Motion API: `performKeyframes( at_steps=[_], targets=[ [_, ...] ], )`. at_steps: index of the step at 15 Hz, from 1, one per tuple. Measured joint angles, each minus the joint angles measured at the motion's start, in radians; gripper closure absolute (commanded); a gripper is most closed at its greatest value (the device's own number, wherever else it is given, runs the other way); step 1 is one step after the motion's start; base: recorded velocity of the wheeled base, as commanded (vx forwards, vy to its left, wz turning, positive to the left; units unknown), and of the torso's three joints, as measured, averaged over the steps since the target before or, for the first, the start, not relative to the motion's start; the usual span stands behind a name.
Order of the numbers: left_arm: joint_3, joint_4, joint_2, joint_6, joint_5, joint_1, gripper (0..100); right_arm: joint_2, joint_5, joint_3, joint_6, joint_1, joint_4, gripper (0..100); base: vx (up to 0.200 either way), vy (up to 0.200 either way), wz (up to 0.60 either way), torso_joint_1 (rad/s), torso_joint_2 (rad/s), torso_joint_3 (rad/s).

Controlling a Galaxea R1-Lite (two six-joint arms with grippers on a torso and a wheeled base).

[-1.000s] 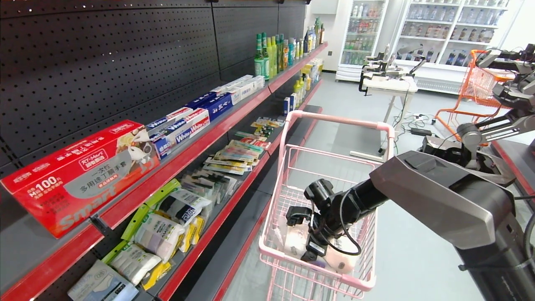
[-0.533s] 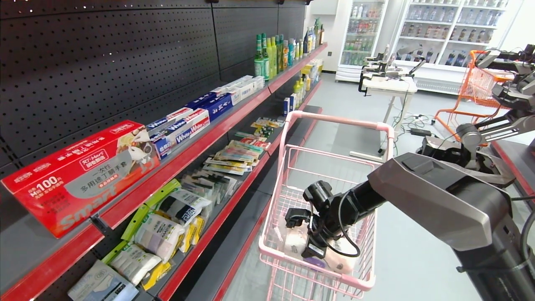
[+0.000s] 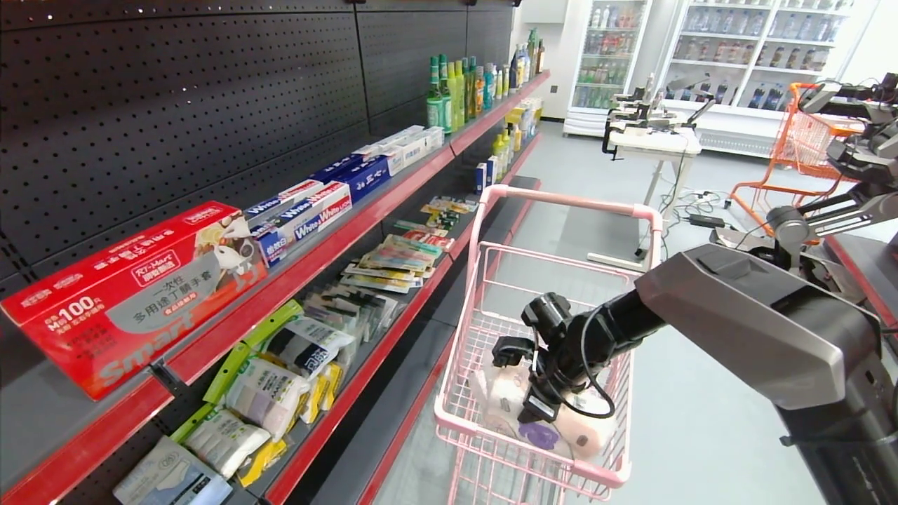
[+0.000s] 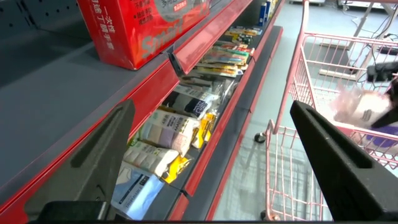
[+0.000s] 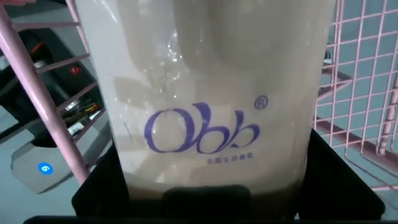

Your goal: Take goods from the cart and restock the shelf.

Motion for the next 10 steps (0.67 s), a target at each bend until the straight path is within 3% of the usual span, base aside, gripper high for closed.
performKeyframes(
  at_steps=[10],
  targets=[
    [0.0, 0.0, 0.0, 0.0, -0.001, -0.001, 0, -0.156, -0.058, -0.056, 0.136, -0.101, 0.018, 100, 0.0, 0.0, 0.0, 0.0, 0.0, 0.0]
  ],
)
